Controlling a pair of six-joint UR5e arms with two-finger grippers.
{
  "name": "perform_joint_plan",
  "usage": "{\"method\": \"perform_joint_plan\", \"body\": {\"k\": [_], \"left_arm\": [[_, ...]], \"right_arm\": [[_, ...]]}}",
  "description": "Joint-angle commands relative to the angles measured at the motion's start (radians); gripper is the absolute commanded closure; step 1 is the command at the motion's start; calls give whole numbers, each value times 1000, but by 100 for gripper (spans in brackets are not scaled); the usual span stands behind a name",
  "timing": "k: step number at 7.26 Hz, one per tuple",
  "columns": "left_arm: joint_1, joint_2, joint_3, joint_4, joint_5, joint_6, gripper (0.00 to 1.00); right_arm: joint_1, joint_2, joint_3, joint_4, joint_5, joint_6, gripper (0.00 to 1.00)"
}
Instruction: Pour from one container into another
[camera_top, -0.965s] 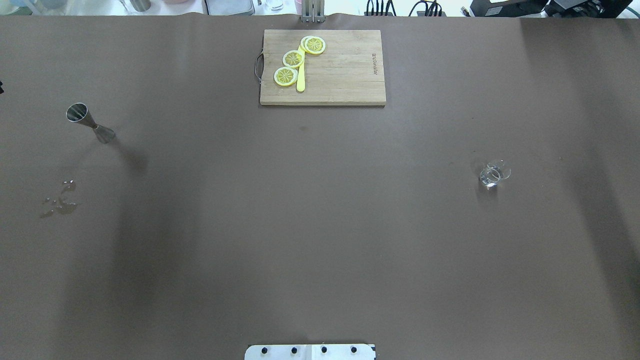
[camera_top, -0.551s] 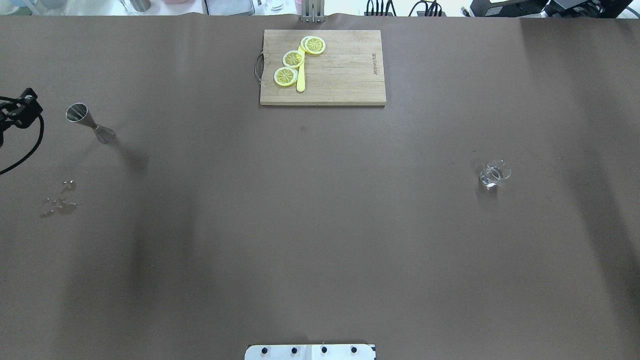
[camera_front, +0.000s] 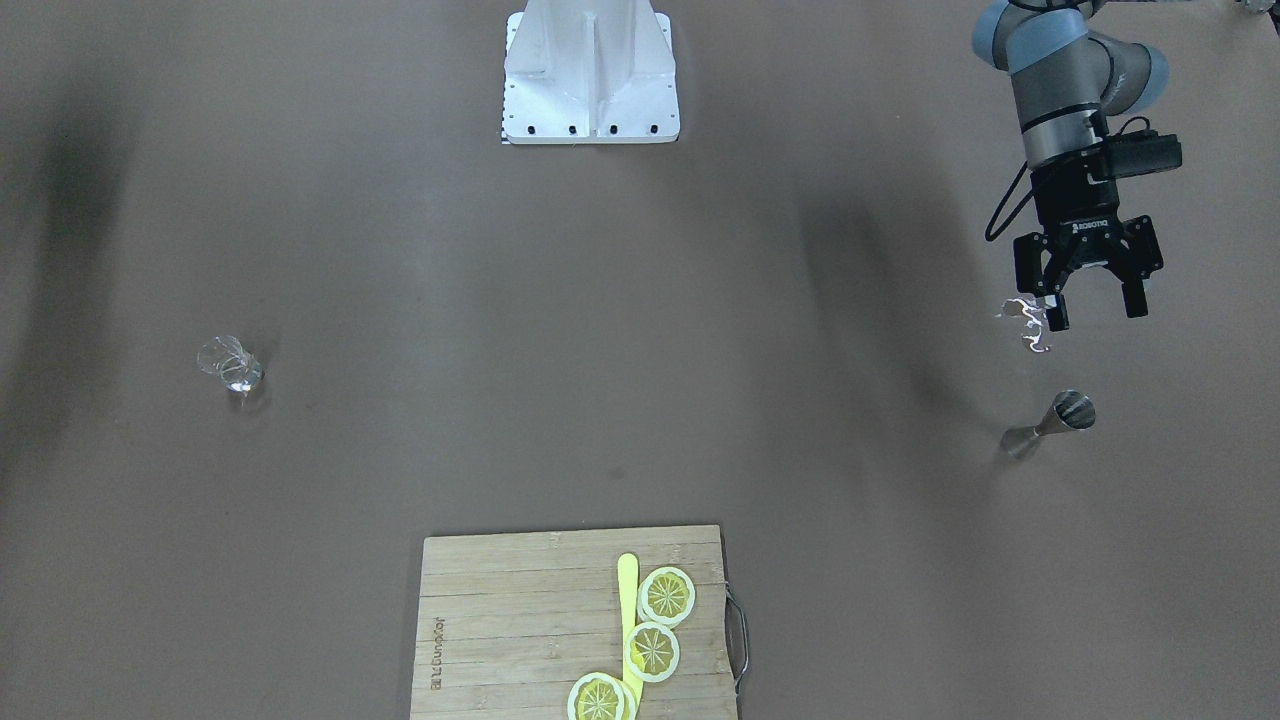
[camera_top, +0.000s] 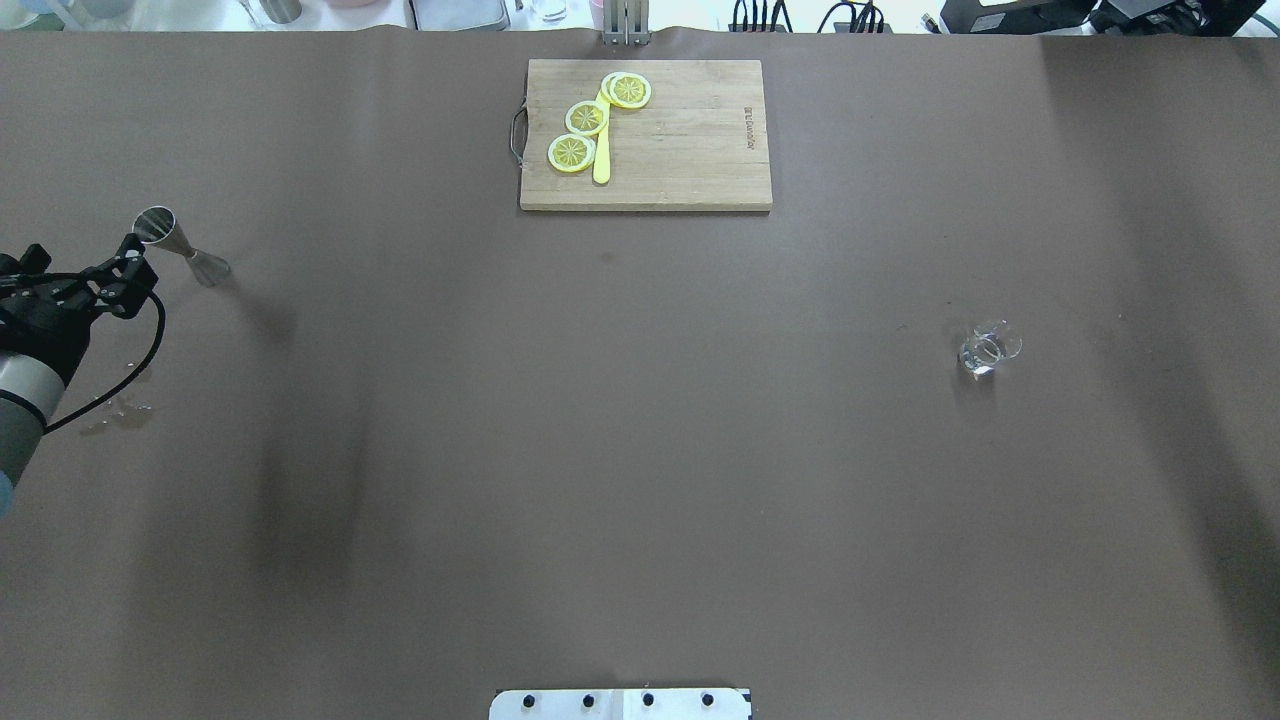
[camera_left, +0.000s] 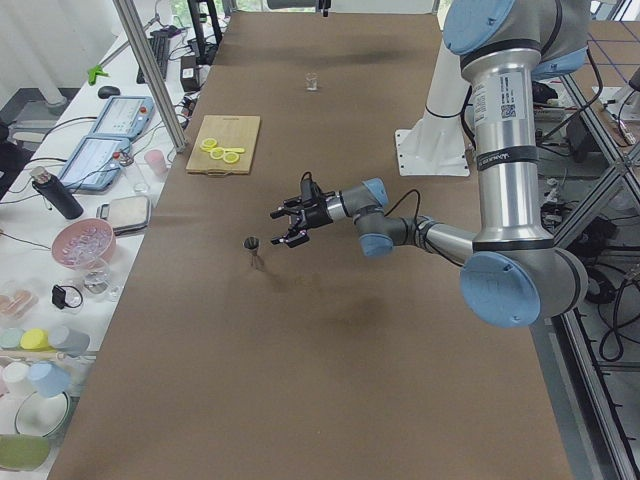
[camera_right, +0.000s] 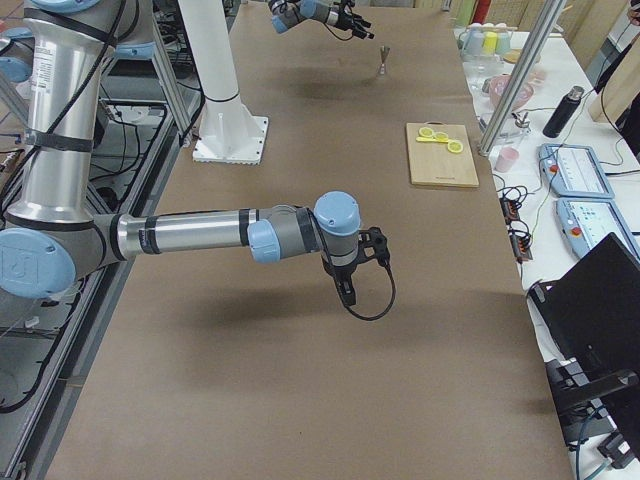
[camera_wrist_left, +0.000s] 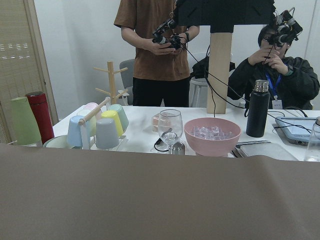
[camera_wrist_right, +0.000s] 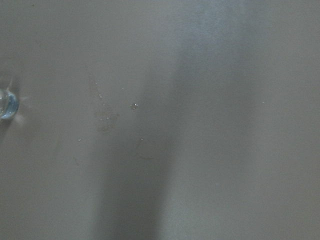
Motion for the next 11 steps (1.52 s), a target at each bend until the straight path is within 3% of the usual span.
{"method": "perform_joint_plan", "body": {"k": [1,4,8,11], "left_arm": [[13,-50,71,-20,19,-6,3],[12,-98,163,-51,19,-6,3],[-40,-219,315,-49,24,-35,3],[-70,-290,409,-47,24,-40,3]], "right_arm": [[-35,-10,0,79,19,3,0],[-106,3,-3,110,7,0,0],[-153,-5,-16,274,5,1,0],[-173,4,-100,552,7,81,0]]}}
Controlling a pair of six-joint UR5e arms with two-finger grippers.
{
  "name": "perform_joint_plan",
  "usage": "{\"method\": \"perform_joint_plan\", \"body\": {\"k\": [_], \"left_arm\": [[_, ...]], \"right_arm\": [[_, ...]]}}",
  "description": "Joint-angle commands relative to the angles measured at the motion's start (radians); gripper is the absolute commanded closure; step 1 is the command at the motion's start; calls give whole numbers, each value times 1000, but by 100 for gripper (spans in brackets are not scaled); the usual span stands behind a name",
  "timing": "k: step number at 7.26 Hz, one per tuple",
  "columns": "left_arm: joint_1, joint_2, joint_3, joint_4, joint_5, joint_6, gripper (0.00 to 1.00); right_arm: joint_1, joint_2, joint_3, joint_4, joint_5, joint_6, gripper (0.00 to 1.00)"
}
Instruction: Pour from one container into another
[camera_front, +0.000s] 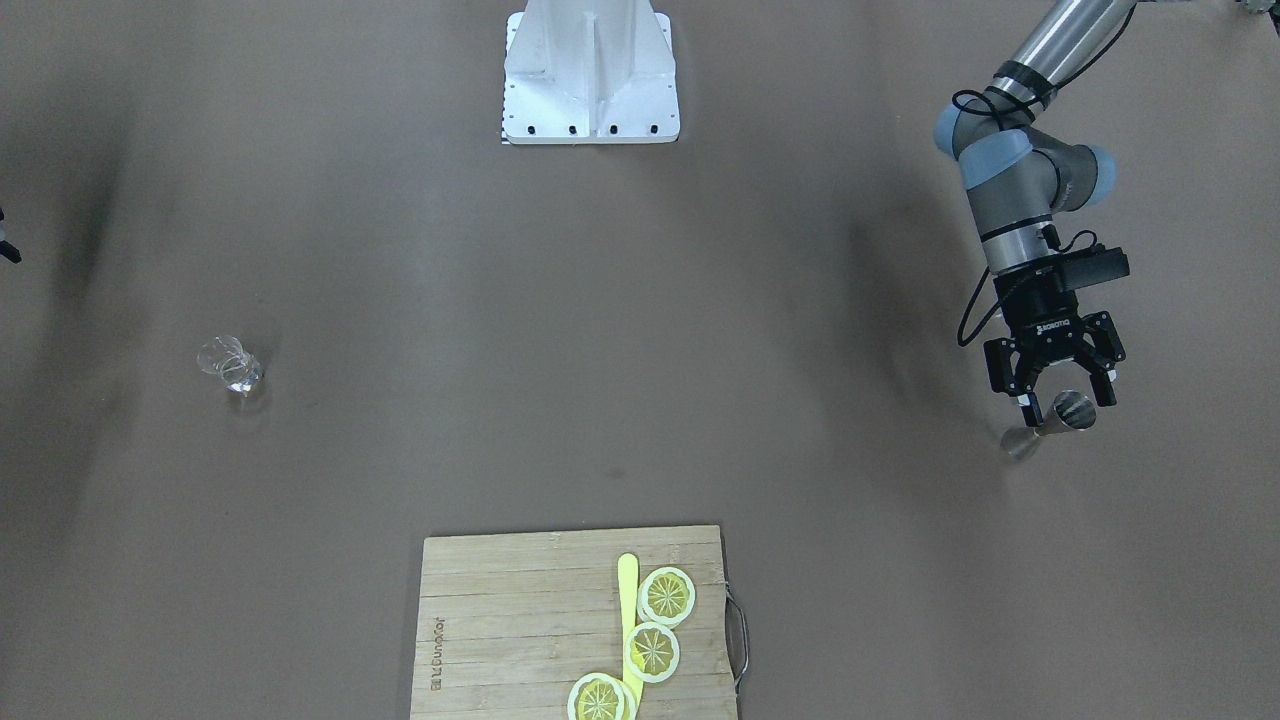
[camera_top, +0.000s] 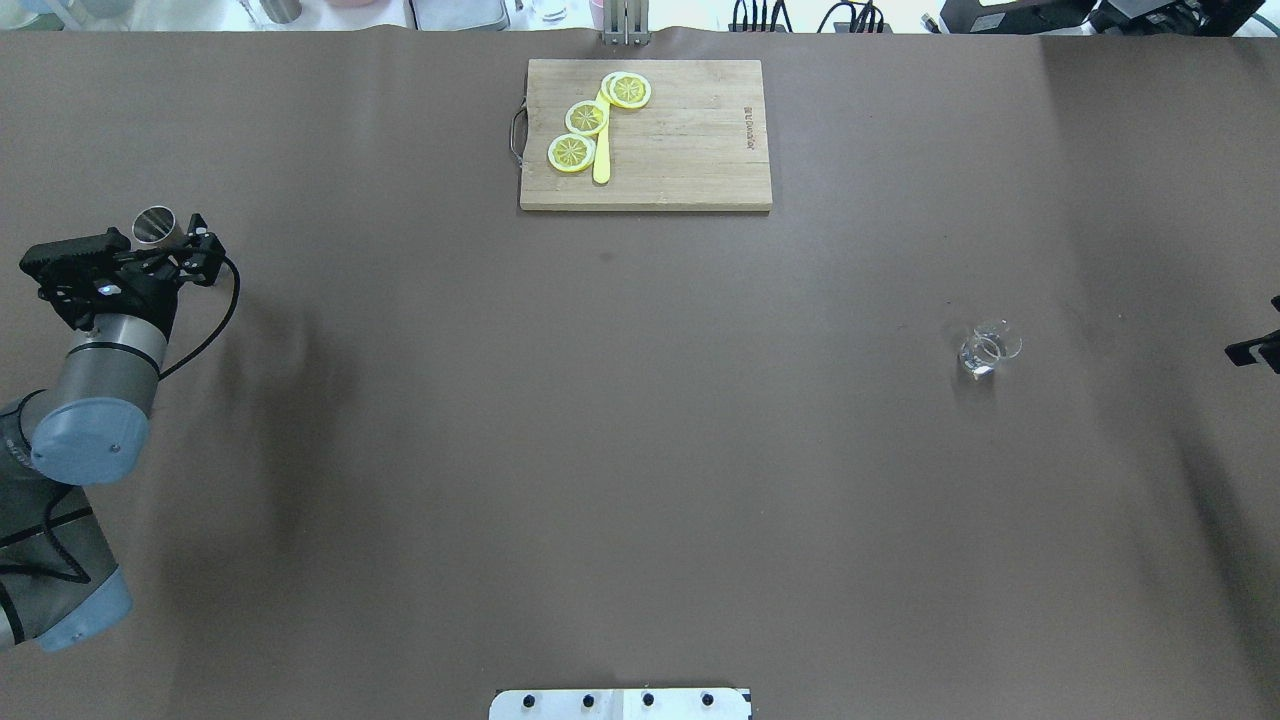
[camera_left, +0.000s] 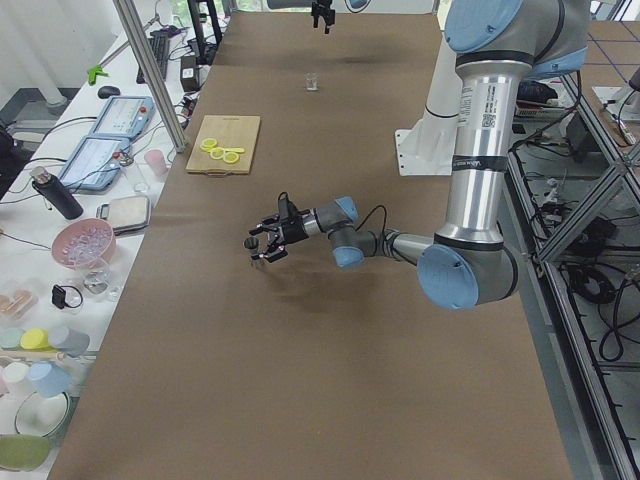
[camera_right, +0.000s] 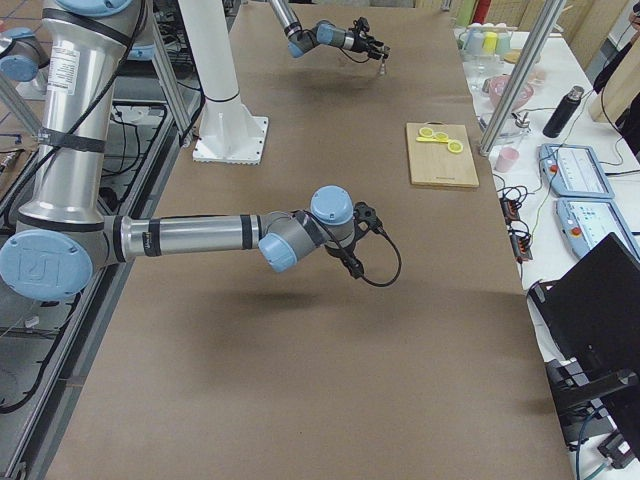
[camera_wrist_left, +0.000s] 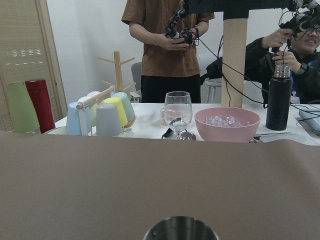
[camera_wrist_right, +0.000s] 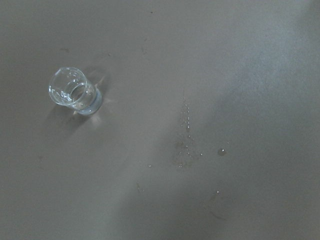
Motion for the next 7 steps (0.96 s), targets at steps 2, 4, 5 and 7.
{"method": "perform_joint_plan", "body": {"k": [2,4,5,7], "left_arm": [[-15,-67,84,1,2,-17,3],[-7,-96,115,1,73,-19,3],[-6,-97,115,-2,84,-19,3],[-3,-95,126,-2,146,-48,3]], "right_arm": [[-58,6,-62,279,-4,106,0],[-105,8,-76,383,-12,112,0],[-125,9,-75,419,-47,215,0],[-219,32,-99,576,-153,383,0]]}}
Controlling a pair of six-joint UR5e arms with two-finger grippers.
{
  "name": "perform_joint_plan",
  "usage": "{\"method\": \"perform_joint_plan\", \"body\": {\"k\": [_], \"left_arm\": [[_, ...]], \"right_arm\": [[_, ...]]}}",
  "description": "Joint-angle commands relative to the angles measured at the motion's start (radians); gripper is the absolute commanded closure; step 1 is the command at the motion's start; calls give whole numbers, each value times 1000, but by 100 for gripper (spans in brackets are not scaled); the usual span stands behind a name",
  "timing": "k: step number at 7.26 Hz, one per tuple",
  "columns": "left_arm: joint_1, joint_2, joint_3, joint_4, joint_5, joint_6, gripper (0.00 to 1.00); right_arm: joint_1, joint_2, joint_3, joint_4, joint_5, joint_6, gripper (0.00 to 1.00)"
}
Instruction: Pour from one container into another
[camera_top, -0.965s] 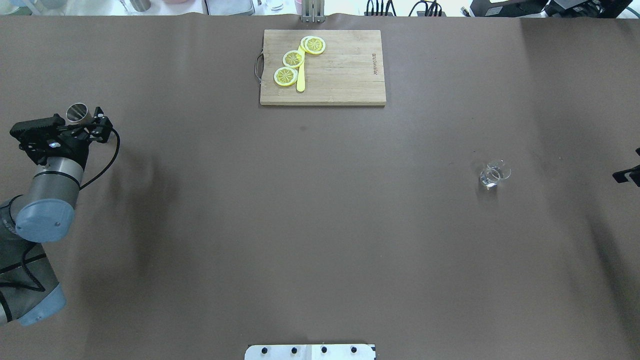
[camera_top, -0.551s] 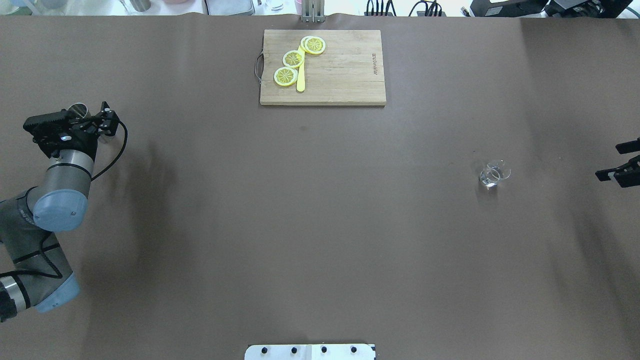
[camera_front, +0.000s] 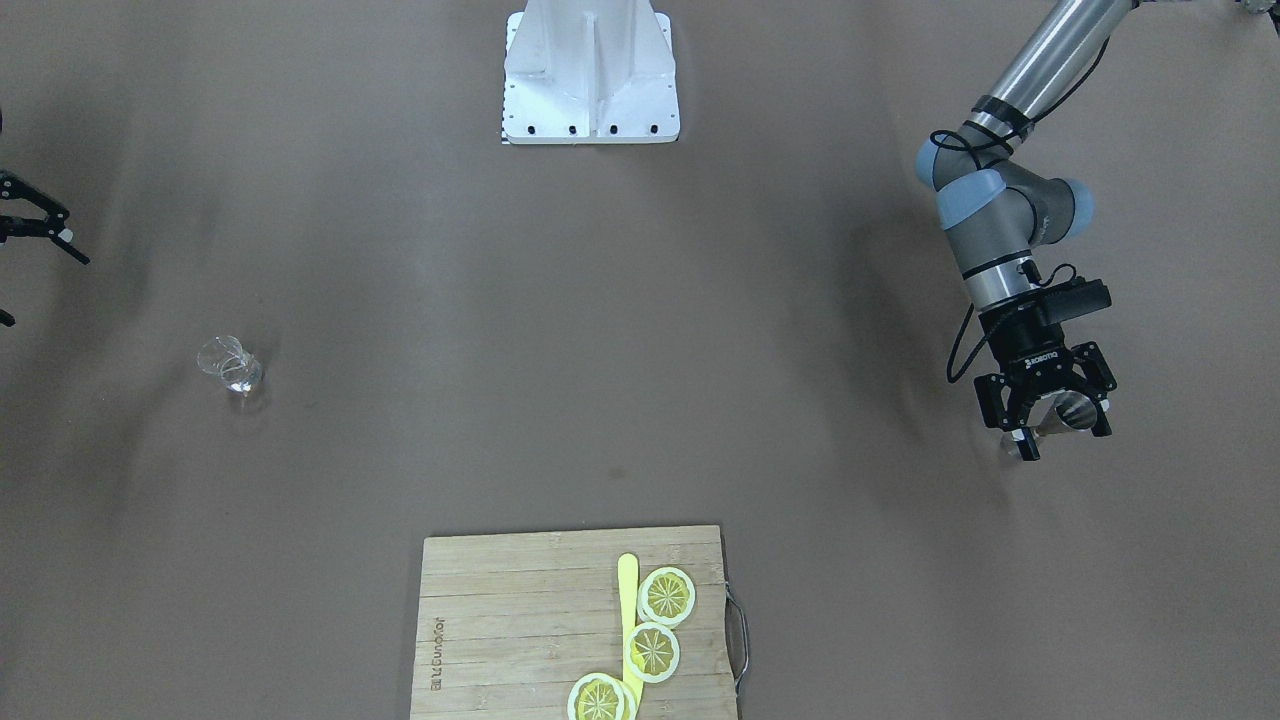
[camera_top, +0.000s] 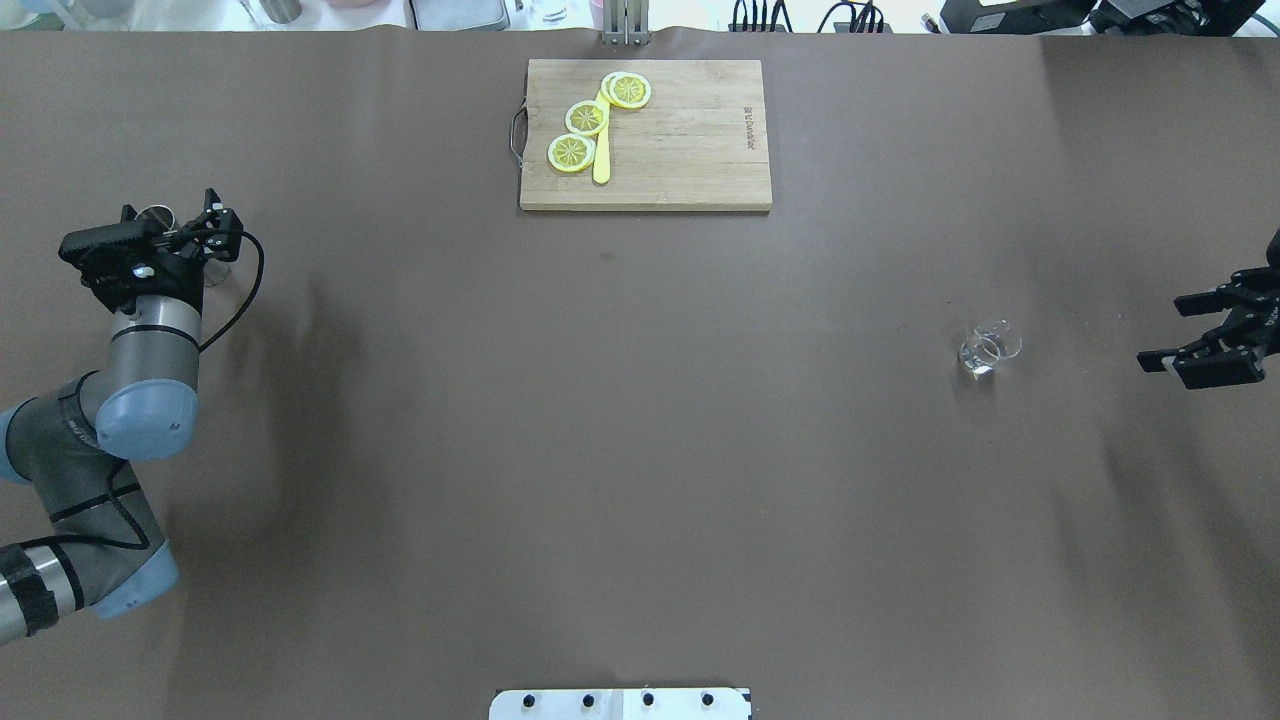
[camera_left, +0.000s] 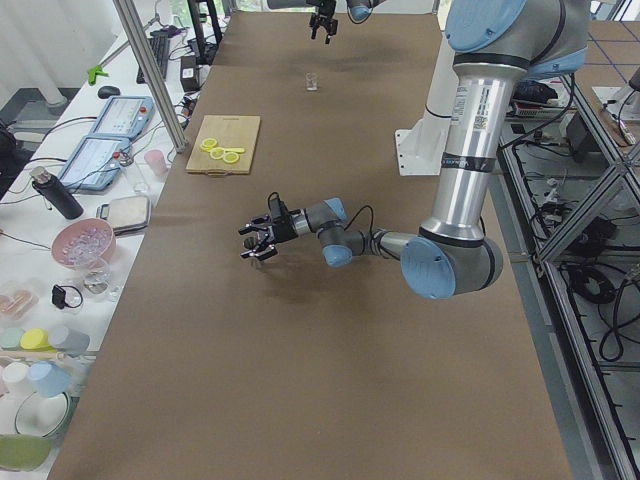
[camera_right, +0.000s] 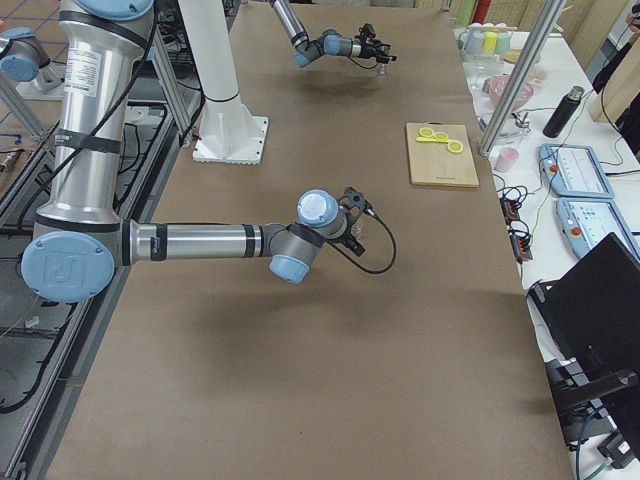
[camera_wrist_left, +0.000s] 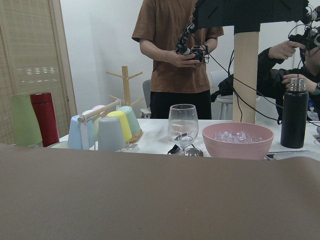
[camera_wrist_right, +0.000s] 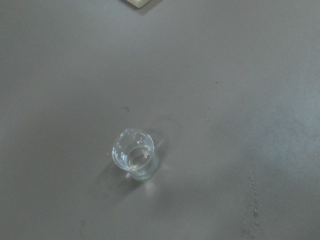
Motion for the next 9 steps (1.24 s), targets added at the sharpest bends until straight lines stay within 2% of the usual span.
{"method": "perform_joint_plan", "body": {"k": [1,2,4,6,7,8,9], "left_arm": [[8,-2,34,0,26,-56,3],[10,-4,38,0,28,-57,3],[31,-4,39,1,49,-85,3],[56,-4,54,0,55,-114,4],[63,-2,61,0,60,-123,4],[69,-2,62,1,77,-123,7],[71,-2,65,1,77,-123,12]], "right_arm": [[-74,16,-20,107,-104,106,0],[-113,21,-42,156,-127,186,0],[-205,97,-123,256,-239,254,0],[-229,100,-137,305,-279,242,0],[-278,102,-192,375,-343,242,0],[-309,103,-242,443,-371,242,0],[-312,114,-246,448,-376,242,0]]}}
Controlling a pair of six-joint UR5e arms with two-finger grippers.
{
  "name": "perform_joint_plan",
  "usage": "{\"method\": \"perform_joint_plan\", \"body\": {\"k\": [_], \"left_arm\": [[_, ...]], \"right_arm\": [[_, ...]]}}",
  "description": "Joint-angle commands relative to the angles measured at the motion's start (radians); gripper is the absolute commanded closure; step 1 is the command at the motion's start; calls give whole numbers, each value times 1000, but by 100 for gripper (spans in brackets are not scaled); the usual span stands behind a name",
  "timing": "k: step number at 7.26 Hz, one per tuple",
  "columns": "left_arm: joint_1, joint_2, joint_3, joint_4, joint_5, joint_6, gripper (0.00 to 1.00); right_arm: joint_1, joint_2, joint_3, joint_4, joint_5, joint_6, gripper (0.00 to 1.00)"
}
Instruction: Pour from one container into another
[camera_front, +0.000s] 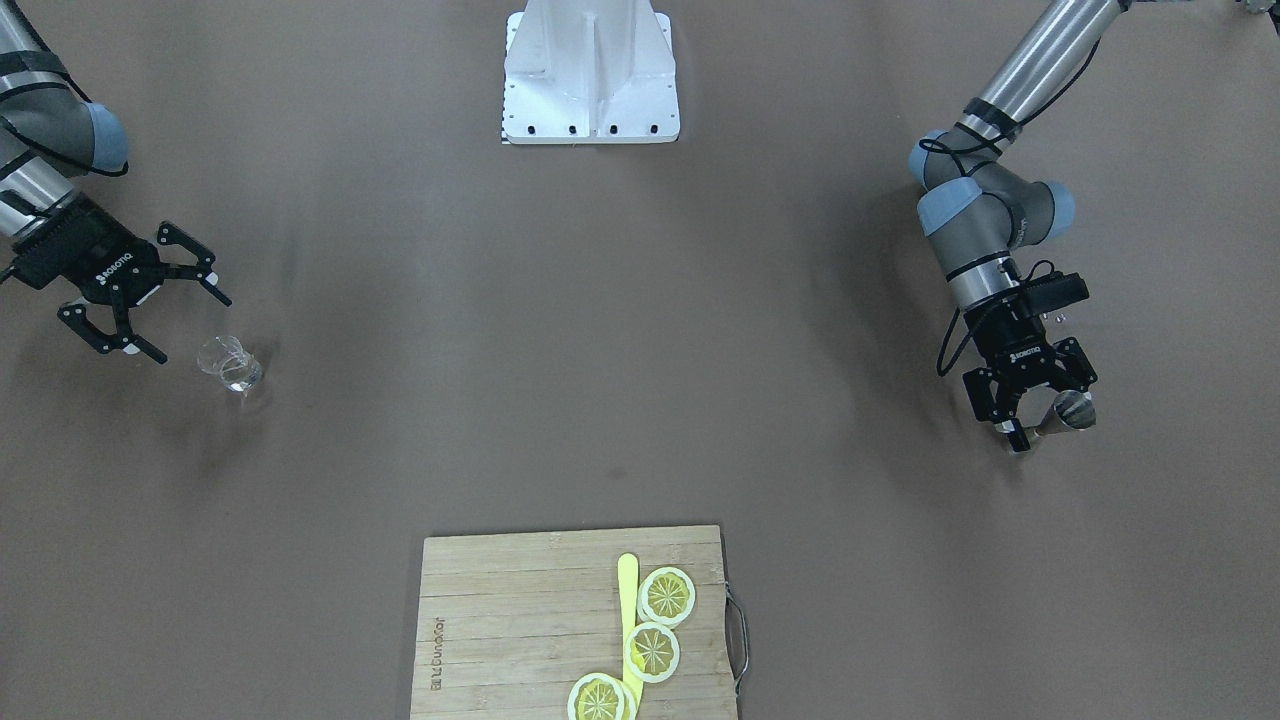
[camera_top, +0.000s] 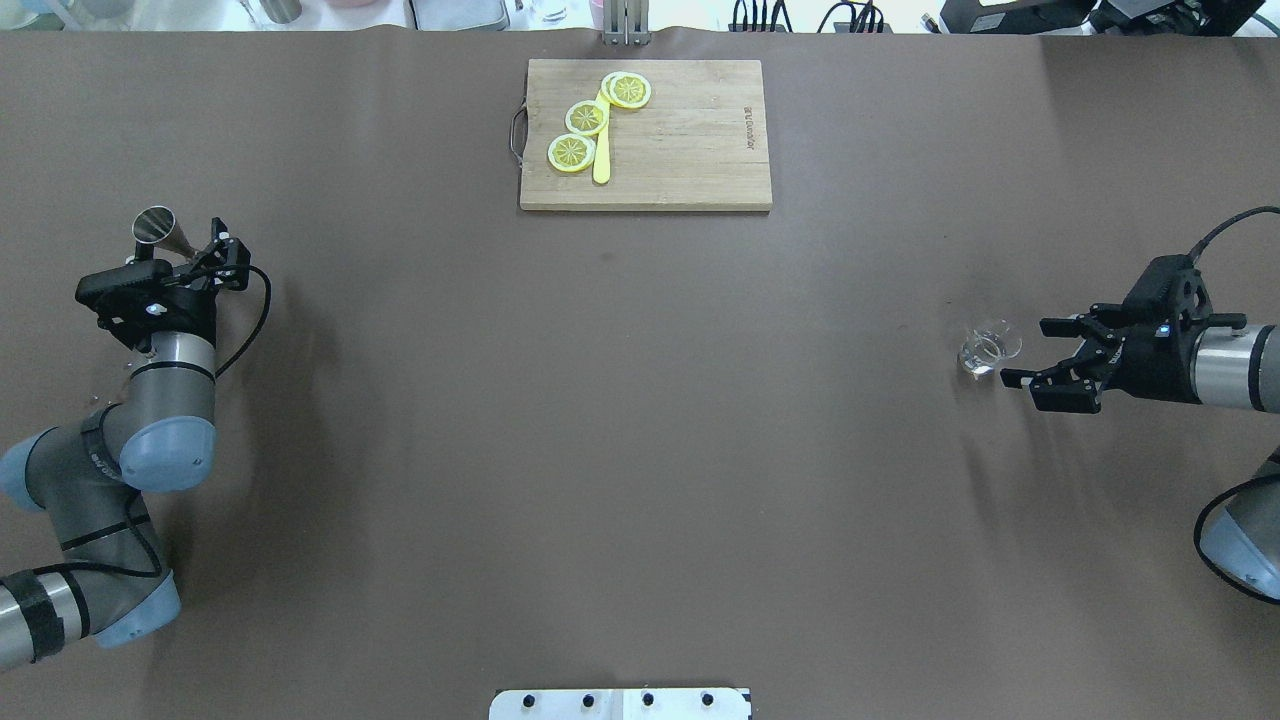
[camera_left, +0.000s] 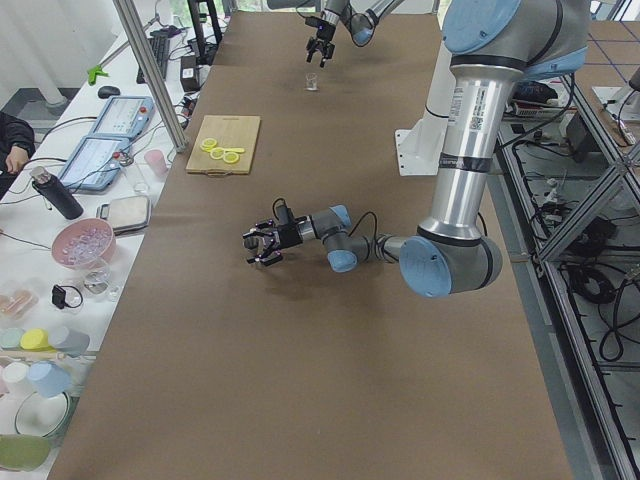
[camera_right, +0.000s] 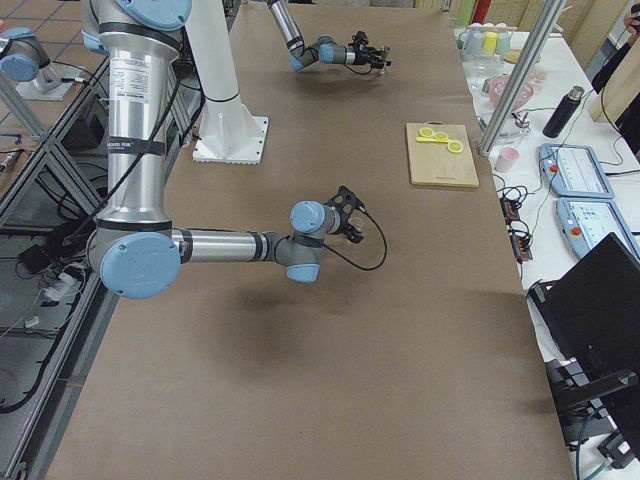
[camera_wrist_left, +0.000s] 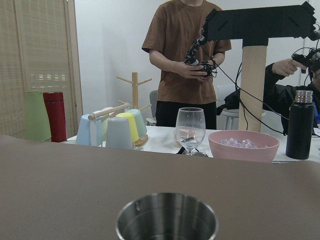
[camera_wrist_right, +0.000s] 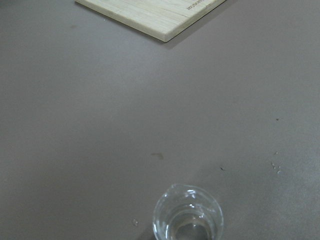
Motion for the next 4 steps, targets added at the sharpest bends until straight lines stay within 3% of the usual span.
{"method": "perform_joint_plan", "body": {"k": [1,2,4], "left_arm": [[5,2,5,1,6,-2,20],[9,2,14,1,6,-3,27],[17,2,19,2,8,-8,31]], "right_arm": [[-39,12,-29,36,-45,-14,0],[-54,26,-31,28,-67,-69,0],[-62,60,-78,35,-67,-150,0]]}}
